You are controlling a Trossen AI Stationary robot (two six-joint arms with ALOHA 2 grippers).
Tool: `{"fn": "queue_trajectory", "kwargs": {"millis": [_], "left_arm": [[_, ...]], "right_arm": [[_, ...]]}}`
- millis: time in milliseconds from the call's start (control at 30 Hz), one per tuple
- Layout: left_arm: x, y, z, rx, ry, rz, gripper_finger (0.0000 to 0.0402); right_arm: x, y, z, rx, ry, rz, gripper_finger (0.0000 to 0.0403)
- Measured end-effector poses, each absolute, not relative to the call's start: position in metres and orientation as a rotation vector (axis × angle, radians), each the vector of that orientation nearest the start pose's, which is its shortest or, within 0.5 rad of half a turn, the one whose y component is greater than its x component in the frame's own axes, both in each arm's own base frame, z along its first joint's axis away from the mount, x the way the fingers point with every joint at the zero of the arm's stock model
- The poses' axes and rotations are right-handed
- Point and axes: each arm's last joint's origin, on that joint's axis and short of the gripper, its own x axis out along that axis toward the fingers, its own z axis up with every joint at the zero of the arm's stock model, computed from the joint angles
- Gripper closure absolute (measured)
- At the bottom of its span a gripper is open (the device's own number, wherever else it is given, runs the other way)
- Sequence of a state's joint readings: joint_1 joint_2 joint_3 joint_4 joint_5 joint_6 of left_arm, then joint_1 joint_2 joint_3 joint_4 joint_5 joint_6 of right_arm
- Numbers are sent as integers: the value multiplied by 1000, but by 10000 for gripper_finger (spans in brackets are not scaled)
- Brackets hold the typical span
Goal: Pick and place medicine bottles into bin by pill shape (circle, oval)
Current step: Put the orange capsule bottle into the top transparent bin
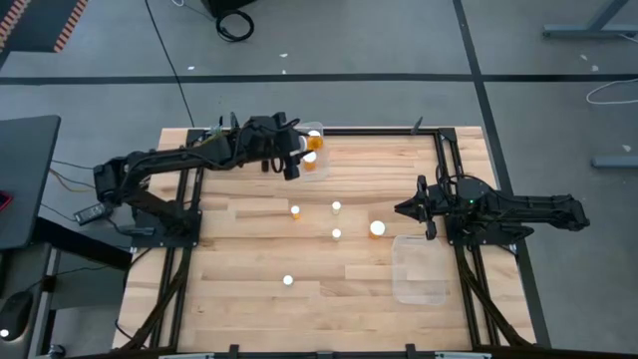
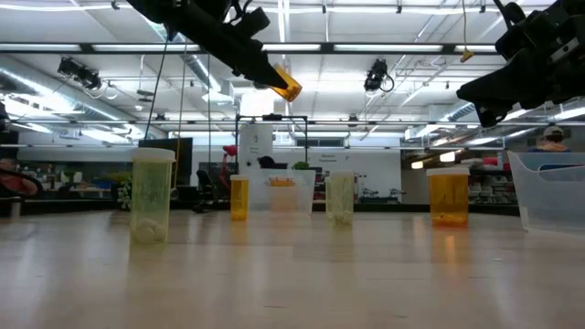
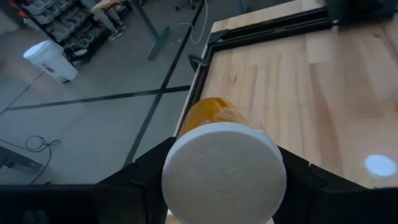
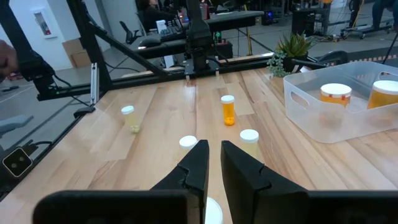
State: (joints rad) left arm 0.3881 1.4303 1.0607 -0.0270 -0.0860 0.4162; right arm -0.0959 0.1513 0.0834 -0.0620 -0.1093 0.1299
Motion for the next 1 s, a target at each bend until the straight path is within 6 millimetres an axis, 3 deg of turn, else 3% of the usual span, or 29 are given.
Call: {"fn": "queue_trajectory", "kwargs": {"millis": [300,600,800,1000], "left_arm": [[309,143,274,355,513,403,188],[309,164,256,294,566,451,198],[303,177,260,247,555,505,189],[310,183,284,249,484,526,198]], "right_arm": [[103,-7,174,143,130,5,354],[103,-7,174,143,130,5,354],[103,-7,174,143,130,5,354],[103,-7,174,143,130,5,354]]}}
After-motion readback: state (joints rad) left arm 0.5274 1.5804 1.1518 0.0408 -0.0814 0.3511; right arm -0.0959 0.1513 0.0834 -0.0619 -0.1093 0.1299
